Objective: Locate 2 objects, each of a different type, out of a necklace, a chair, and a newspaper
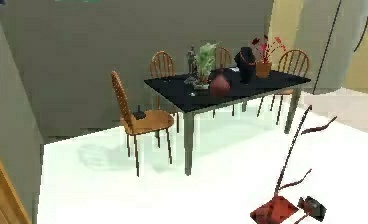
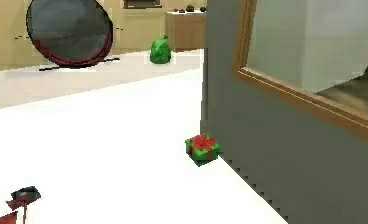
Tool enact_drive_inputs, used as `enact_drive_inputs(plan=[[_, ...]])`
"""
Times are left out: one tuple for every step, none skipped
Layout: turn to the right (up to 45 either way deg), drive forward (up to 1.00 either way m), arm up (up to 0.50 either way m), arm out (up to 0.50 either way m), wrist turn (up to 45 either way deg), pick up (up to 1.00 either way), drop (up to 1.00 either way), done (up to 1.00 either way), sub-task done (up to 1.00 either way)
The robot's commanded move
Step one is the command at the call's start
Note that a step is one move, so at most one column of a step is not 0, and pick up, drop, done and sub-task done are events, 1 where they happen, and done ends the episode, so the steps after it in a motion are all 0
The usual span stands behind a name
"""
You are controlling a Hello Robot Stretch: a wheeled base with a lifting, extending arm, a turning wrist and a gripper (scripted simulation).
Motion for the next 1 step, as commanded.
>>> enact_drive_inputs(plan=[[45.0, 0.0, 0.0, 0.0, 0.0, 0.0, 0.0, 0.0, 0.0]])
